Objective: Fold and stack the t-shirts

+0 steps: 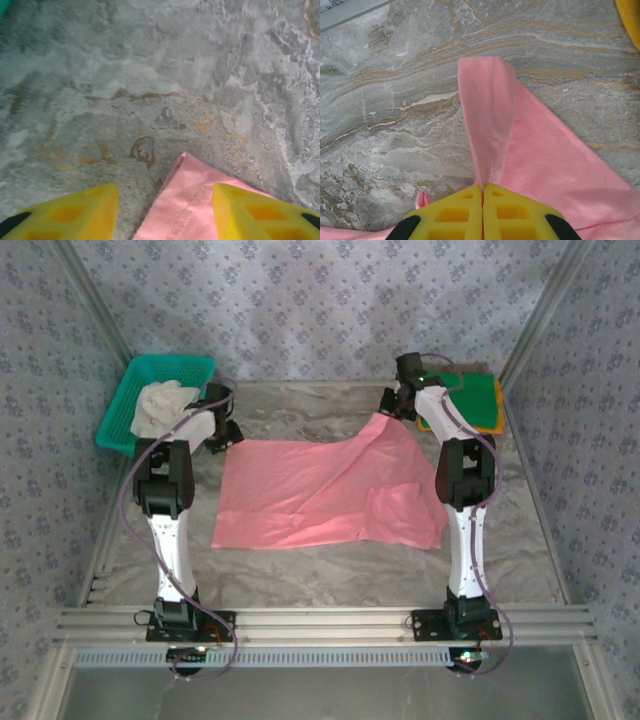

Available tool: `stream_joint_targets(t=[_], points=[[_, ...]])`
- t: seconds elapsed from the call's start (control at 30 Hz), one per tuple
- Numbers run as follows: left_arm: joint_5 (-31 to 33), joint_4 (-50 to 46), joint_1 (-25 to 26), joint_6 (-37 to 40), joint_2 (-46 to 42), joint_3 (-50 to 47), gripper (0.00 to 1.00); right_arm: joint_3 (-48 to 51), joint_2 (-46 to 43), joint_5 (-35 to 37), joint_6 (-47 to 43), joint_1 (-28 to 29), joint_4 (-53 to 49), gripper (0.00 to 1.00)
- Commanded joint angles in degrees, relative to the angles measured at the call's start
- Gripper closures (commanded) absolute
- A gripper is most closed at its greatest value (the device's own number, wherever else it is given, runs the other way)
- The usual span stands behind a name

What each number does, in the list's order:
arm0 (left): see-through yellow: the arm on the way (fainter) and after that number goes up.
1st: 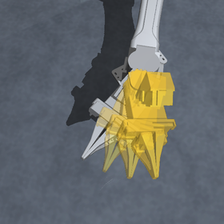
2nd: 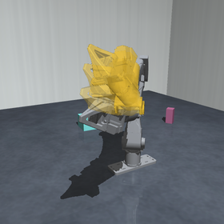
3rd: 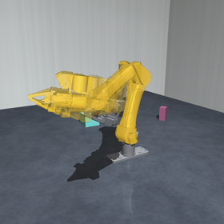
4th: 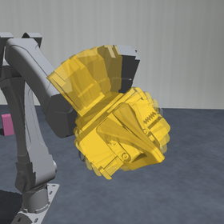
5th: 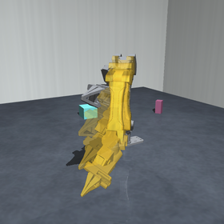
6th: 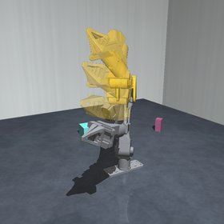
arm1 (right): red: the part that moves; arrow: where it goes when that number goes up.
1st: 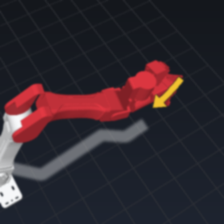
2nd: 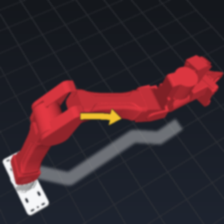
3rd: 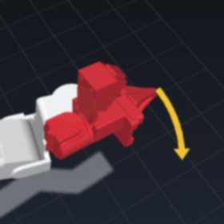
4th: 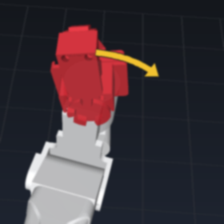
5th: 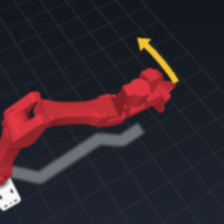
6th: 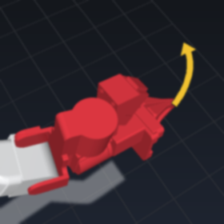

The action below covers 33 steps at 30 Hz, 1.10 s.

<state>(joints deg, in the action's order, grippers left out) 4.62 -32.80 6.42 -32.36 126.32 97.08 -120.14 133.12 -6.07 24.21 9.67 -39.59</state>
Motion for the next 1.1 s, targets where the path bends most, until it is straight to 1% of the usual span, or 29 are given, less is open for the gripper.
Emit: stream_joint_targets(t=[0.0,0.1,0.17,0.2,0.23,0.27,0.3,0.37,0.43,0.5,0.63,0.67,0.7,0.77,0.8,0.9,0.97,1.07], points=[[-2.05,-0.31,0.37,0.63,2.27,1.7,0.47,0.52,-2.71,-1.51,1.02,0.02,0.48,0.91],[-2.57,-0.26,0.53,0.8,3.26,2.34,0.49,0.52,-2.76,-1.83,1.18,0.05,0.55,0.93],[-2.35,-0.25,0.53,0.81,3.58,2.54,0.54,0.56,-2.69,-1.9,1.27,0.05,0.55,0.94],[-2.21,-0.16,0.53,0.81,3.78,2.55,0.55,0.55,-2.69,-1.94,1.31,0.01,0.53,0.94],[-2.15,-0.16,0.53,0.81,3.86,2.7,0.55,0.6,-2.7,-2.13,1.36,0.16,0.57,0.94],[-1.76,-0.69,0.53,0.72,4.01,3.25,0.51,0.61,-2.73,-2.22,1.45,0.08,0.57,0.95],[-1.31,-1.08,0.57,0.78,3.95,3.53,0.43,0.6,-2.73,-2.24,1.46,0.16,0.57,0.95],[-1.07,-0.63,0.55,0.81,3.71,3.63,0.38,0.52,-2.72,-2.19,1.45,0.26,0.65,0.96],[-1.28,-0.37,0.58,0.72,3.94,4.25,0.38,0.52,-2.65,-2.46,1.51,0.22,0.69,0.97],[-1.63,-0.05,0.7,0.81,4.26,4.96,0.32,0.61,-2.59,-2.63,1.62,0.22,0.9,0.97],[-3.79,0.18,1.03,0.54,6.03,7.14,0.35,0.6,-2.49,-3.27,1.75,0.24,1.02,0.98],[-3.67,-0.39,1.14,0.48,6.52,7.72,0.38,0.61,-2.56,-3.33,1.76,0.26,1.08,0.98],[-3.67,-0.5,1.31,0.54,6.79,7.86,0.43,0.61,-2.68,-3.49,1.69,0.25,1.1,0.98],[-3.76,-0.36,1.33,0.37,7.19,7.39,0.46,0.61,-2.95,-3.6,1.63,0.24,1.09,0.98],[-3.88,-0.42,1.34,0.37,7.35,7.16,0.5,0.76,-3.18,-3.62,1.63,0.17,1.23,0.98],[-3.68,-0.33,1.41,0.61,7.41,6.34,0.55,0.76,-3.53,-3.69,1.5,0.17,1.38,0.98],[-3.93,-0.09,1.41,0.89,7.29,5.79,0.6,0.69,-3.51,-3.79,1.54,0.12,1.41,0.99],[-4.62,0.89,1.42,1.07,7.1,5.21,0.82,0.86,-3.48,-4.18,1.6,-0.04,1.53,0.99]])
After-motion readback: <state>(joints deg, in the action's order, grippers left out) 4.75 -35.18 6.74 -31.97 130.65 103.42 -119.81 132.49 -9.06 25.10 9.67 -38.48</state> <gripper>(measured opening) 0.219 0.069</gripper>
